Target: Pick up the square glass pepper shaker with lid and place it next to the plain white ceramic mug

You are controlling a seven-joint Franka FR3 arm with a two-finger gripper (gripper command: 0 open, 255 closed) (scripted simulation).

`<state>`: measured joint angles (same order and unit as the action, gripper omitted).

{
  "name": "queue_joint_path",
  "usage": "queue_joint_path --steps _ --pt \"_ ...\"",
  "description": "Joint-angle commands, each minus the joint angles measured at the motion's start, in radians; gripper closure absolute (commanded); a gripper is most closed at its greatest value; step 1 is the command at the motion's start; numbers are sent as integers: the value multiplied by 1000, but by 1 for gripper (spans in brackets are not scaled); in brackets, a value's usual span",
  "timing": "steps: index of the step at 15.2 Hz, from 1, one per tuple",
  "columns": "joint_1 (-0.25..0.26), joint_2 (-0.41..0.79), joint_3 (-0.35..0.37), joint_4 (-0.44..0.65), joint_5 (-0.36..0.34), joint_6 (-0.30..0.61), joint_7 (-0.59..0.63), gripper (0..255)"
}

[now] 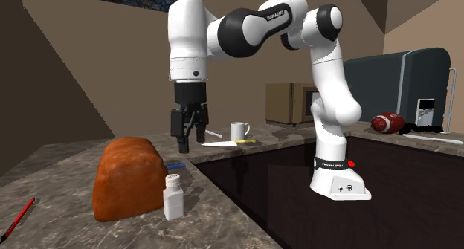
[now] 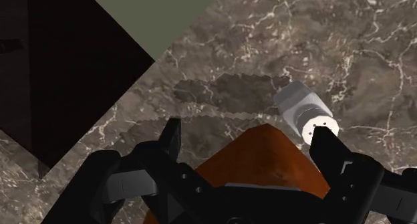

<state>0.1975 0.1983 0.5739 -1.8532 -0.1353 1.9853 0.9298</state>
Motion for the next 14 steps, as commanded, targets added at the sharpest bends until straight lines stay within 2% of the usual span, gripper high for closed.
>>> queue_joint_path --steps 1,5,14 --pt "33 88 2 86 -43 -13 41 0" --pt "113 242 -8 247 -110 -42 103 0" --pt "117 274 -22 188 -132 45 117 0"
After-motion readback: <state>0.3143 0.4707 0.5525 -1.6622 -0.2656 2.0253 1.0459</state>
